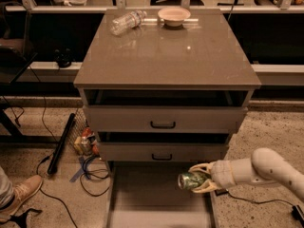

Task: Pick green can from bottom drawer and place on counter

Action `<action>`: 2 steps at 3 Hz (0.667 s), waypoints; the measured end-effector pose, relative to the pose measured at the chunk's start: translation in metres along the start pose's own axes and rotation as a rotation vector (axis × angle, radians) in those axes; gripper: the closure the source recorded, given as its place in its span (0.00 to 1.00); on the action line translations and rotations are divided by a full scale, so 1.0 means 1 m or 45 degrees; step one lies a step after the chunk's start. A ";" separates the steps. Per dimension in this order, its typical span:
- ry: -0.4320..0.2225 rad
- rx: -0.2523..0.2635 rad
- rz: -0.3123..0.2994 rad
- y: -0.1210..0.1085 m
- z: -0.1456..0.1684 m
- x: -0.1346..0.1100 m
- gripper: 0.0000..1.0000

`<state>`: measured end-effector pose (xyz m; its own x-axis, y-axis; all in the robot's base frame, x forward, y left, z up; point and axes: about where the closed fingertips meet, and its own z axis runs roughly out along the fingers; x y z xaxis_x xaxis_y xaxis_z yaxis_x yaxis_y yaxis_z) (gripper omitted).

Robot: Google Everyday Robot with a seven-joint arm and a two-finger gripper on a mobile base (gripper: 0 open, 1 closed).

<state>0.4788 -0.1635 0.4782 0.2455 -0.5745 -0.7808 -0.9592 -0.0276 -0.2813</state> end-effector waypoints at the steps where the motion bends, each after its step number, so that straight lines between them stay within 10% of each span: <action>1: 0.012 0.016 -0.040 -0.022 -0.049 -0.035 1.00; 2: 0.040 0.032 -0.090 -0.046 -0.091 -0.072 1.00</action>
Offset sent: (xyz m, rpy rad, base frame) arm 0.0246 -0.0510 0.1983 -0.0709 -0.1303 0.0086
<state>0.4923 -0.1948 0.5982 0.3074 -0.5971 -0.7409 -0.9358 -0.0484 -0.3492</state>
